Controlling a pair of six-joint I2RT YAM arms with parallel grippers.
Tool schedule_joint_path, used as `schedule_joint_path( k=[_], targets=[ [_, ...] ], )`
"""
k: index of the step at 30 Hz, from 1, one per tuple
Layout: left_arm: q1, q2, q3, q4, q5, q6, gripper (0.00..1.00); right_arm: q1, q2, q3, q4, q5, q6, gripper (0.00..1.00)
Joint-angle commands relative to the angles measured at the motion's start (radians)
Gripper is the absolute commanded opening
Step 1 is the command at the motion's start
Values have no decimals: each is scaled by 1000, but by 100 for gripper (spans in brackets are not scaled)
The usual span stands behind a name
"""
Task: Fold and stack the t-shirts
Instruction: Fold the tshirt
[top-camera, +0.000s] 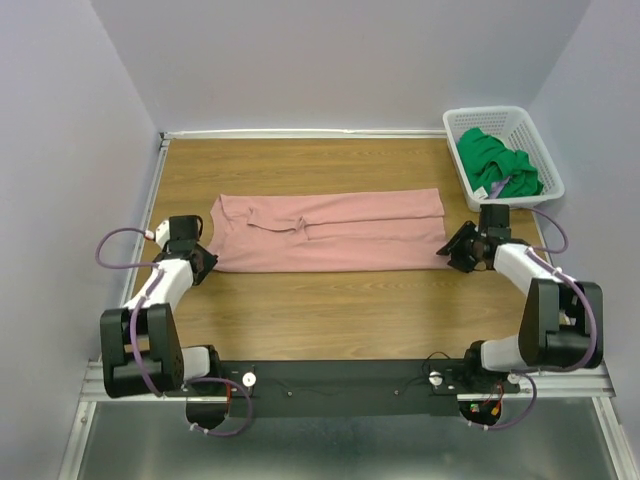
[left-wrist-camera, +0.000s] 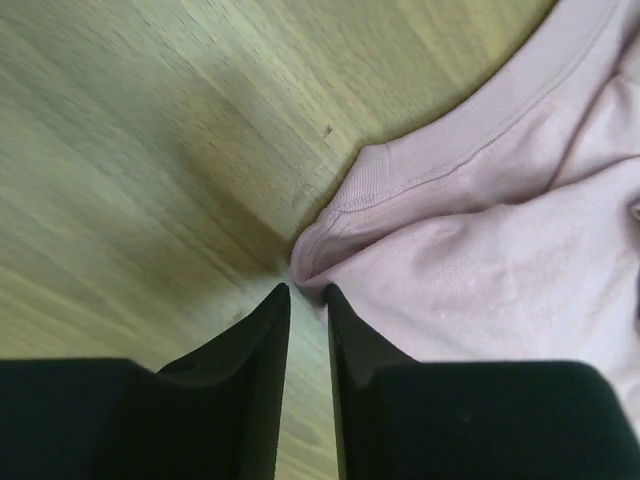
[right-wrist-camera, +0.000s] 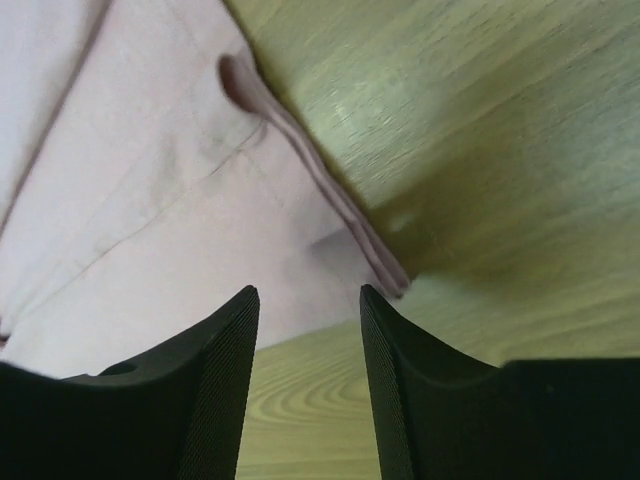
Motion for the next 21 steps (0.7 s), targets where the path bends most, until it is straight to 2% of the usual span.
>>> schedule_joint_path(
  k=[1, 4, 8, 10, 12, 13, 15, 18, 21],
  targets=[
    [12, -123, 24, -65, -19, 30, 56, 22, -108, 25, -92, 16, -65, 55],
    [10, -199, 56, -91, -13, 48, 78, 141, -124, 91, -83, 17, -120, 65],
    [-25, -254, 105, -115, 10, 59, 86, 399, -19, 273, -57, 49, -243, 80],
    [-58, -260, 131, -114, 23, 47, 85, 471, 49, 344, -58, 89, -314, 86],
    [-115, -247, 149, -102, 18, 39, 80, 557, 144, 411, -52, 104, -355, 88],
    [-190, -219, 163, -83, 9, 30, 76, 582, 175, 484, -46, 114, -397, 90],
    [-232, -179, 179, -48, 23, 22, 73, 655, 279, 563, -40, 127, -445, 91],
    [-272, -79, 185, 9, 33, 12, 71, 748, 420, 757, -40, 140, -595, 100],
    [-272, 14, 180, 65, 30, -1, 63, 809, 525, 868, -40, 181, -661, 100]
  ],
)
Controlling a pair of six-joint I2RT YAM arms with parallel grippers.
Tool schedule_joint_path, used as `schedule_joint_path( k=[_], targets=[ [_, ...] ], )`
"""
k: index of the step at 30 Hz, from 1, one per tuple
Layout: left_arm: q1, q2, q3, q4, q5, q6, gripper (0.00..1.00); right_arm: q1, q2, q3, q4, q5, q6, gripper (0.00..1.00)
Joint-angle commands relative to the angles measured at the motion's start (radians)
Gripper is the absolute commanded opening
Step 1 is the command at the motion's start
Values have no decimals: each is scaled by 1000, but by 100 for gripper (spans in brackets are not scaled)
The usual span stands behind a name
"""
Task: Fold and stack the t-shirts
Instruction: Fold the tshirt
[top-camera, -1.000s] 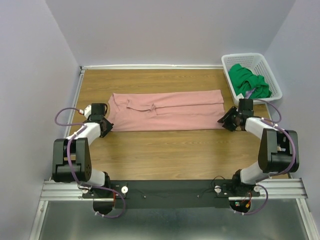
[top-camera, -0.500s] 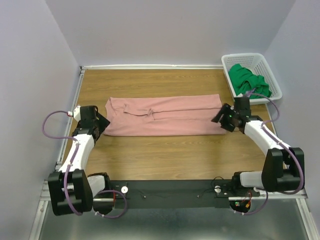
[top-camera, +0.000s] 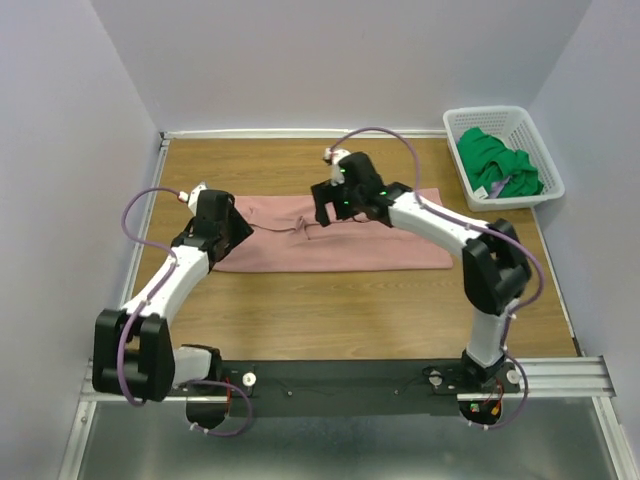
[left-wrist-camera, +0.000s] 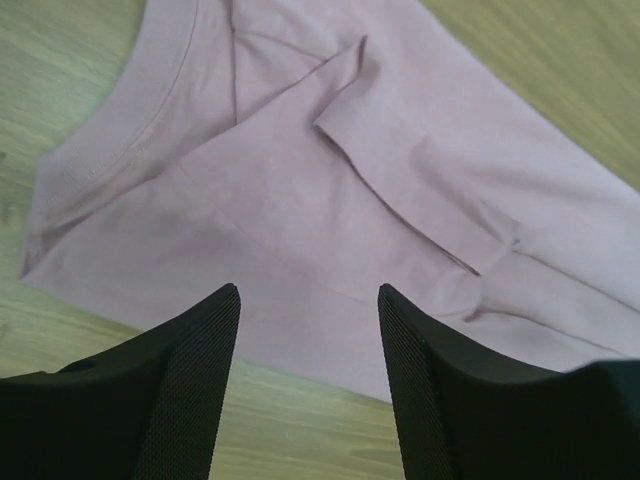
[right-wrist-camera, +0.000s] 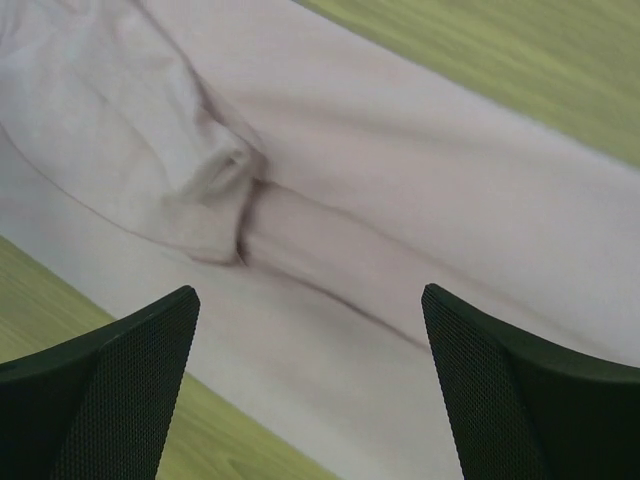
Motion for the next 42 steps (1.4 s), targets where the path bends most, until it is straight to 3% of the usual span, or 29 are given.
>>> schedule_joint_path(
  k=[1, 7, 15, 21, 26, 30, 33, 34, 39, 42],
  targets=[
    [-2, 97, 0, 86, 4, -25, 61, 81, 162, 160, -2, 72, -217, 100],
    [-2, 260, -17, 138, -7, -25, 54, 145, 363, 392, -3, 75, -308, 100],
    [4, 277, -98, 168, -4, -36, 54, 173, 519, 521, -3, 121, -343, 100],
    [7, 225, -103, 145, 7, -27, 54, 173, 491, 501, -3, 112, -287, 100],
    [30, 153, 17, 100, 33, 21, 62, 164, 399, 507, -3, 57, -199, 100],
    [76, 131, 107, 108, 81, 67, 62, 98, 363, 522, -2, -47, -67, 98],
    [110, 177, 155, 143, 186, 73, 56, 46, 349, 515, 33, -217, 63, 79],
    [113, 218, 187, 148, 231, 79, 52, 35, 345, 490, 56, -292, 129, 66],
    [113, 335, 255, 191, 326, 81, 33, 16, 355, 455, 153, -383, 241, 35],
    [113, 401, 279, 192, 369, 84, 27, 7, 371, 447, 193, -419, 296, 27]
  ],
)
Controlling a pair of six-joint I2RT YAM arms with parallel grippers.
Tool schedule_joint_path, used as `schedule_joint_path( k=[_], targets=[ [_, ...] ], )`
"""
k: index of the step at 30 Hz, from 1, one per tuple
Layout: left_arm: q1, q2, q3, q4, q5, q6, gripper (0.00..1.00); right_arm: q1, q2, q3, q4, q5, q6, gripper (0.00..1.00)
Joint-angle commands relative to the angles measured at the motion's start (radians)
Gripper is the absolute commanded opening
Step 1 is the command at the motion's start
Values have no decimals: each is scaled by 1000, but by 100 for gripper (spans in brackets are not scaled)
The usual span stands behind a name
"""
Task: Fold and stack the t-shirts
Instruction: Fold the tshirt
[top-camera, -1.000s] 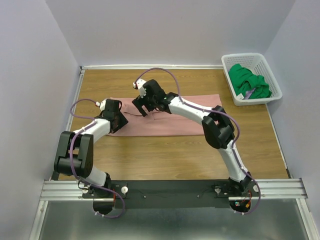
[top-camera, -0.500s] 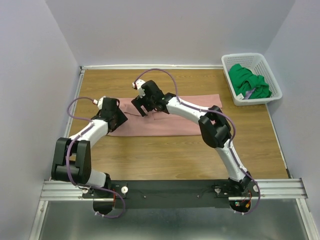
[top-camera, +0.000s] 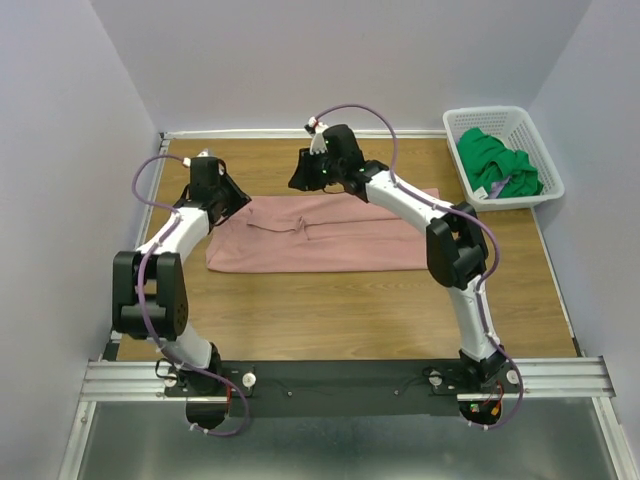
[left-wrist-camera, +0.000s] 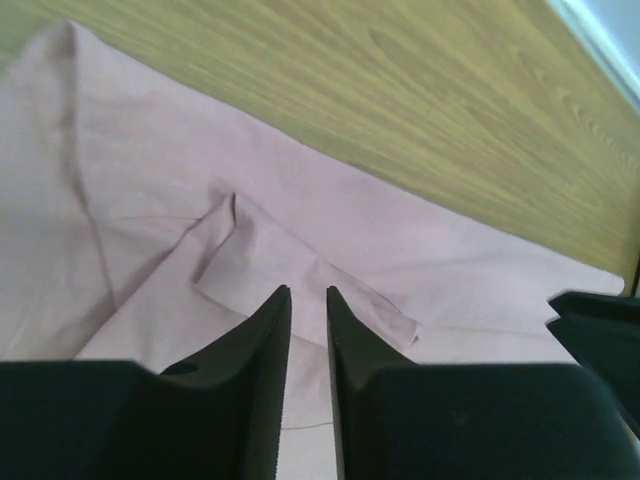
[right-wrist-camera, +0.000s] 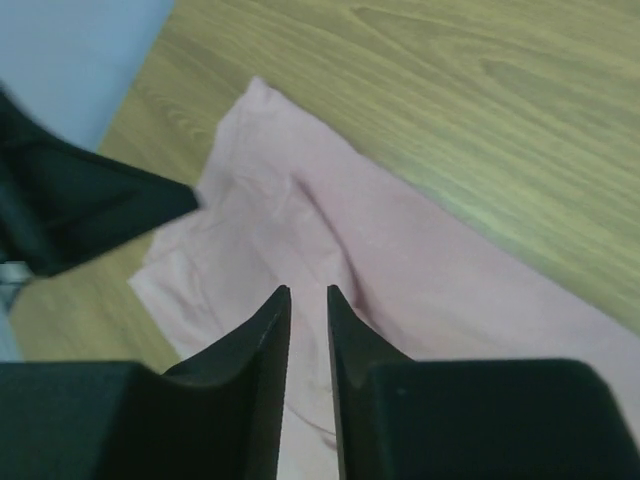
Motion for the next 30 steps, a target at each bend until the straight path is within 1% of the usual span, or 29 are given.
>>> schedule_joint_path(
  k=[1, 4, 10, 12, 16, 19, 24, 25, 30],
  targets=[
    [0, 79, 27, 17, 124, 16, 24, 15, 19, -37, 84, -144, 143, 23],
    [0, 121, 31, 42, 124, 23, 23, 6, 45, -52, 131, -184, 183, 18],
    [0, 214, 62, 51, 103, 40, 22, -3, 97, -103, 165, -221, 220, 12],
    [2, 245, 61, 56, 98, 39, 19, -8, 114, -129, 188, -222, 225, 11],
    [17, 276, 24, 83, 88, 11, 18, -26, 153, -198, 227, -232, 225, 8],
    [29, 299, 5, 93, 80, -7, 17, -67, 182, -273, 283, -238, 231, 7],
    [31, 290, -4, 90, 60, -20, 15, -107, 212, -339, 339, -265, 219, 6],
    [61, 288, -11, 88, 55, -20, 15, -121, 209, -350, 345, -268, 214, 6],
    [74, 288, -13, 90, 74, -14, 15, -144, 170, -384, 366, -299, 194, 6]
  ],
)
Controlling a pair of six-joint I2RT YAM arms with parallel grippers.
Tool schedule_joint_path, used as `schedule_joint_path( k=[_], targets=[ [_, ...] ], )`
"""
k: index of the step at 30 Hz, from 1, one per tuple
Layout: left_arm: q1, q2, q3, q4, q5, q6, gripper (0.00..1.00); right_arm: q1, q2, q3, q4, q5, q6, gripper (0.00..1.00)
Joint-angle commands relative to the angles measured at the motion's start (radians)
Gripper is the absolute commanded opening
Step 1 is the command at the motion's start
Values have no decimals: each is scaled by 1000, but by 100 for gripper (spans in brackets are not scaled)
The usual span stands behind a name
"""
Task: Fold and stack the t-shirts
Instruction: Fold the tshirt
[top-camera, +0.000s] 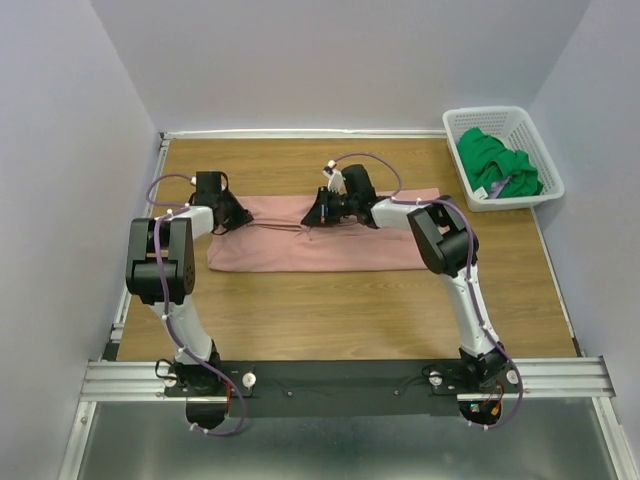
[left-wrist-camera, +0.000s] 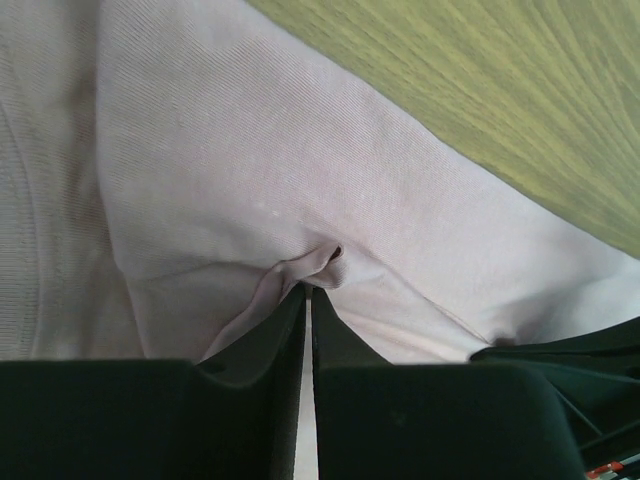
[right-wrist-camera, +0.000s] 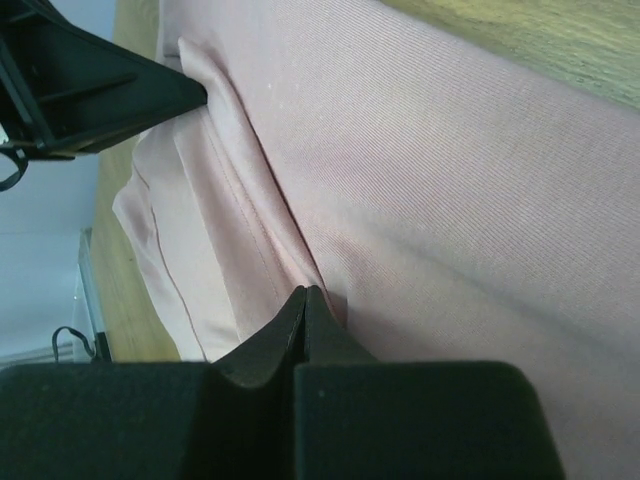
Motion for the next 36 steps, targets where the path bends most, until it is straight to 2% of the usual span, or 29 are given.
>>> schedule_joint_path(
  k=[1, 4, 6, 7, 8, 9, 10, 13, 14, 16, 17, 19, 20, 23, 28, 36],
  targets=[
    [24, -1, -9, -7, -7, 11, 15, -41, -7, -52, -43, 18, -56, 8],
    [24, -30, 11, -22, 4, 21, 25, -40, -83, -62, -48, 2, -66, 13],
    [22, -77, 42, -52, -28, 25, 36, -41, -161, -83, -71, 27, -88, 20],
    [21, -99, 58, -76, -57, 28, 41, -41, -186, -94, -86, 50, -117, 26],
    [21, -143, 66, -85, -72, 32, 51, -41, -218, -100, -106, 65, -131, 30],
    [19, -168, 72, -98, -85, 34, 57, -41, -244, -108, -150, 82, -141, 33],
    [18, -216, 86, -119, -112, 43, 65, -40, -301, -131, -175, 117, -170, 42],
    [13, -295, 89, -191, -198, 48, 70, -41, -385, -180, -284, 176, -218, 59],
    [12, -348, 80, -207, -215, 45, 73, -41, -440, -218, -313, 250, -249, 61],
    [10, -405, 33, -254, -308, 26, 74, -41, -493, -258, -414, 347, -275, 64],
    [3, -456, 14, -265, -324, 19, 74, -41, -536, -275, -450, 454, -292, 64],
    [-7, -505, -54, -286, -359, 0, 74, -40, -570, -328, -549, 550, -307, 65],
    [-45, -543, -78, -294, -369, -6, 74, -41, -597, -347, -577, 623, -313, 65],
    [-98, -588, -160, -309, -384, -26, 73, -40, -639, -425, -649, 718, -316, 65],
    [-137, -591, -246, -311, -393, -51, 72, -41, -691, -511, -685, 792, -309, 65],
    [-139, -449, -280, -263, -409, -66, 68, -40, -659, -549, -711, 858, -284, 65]
  ],
)
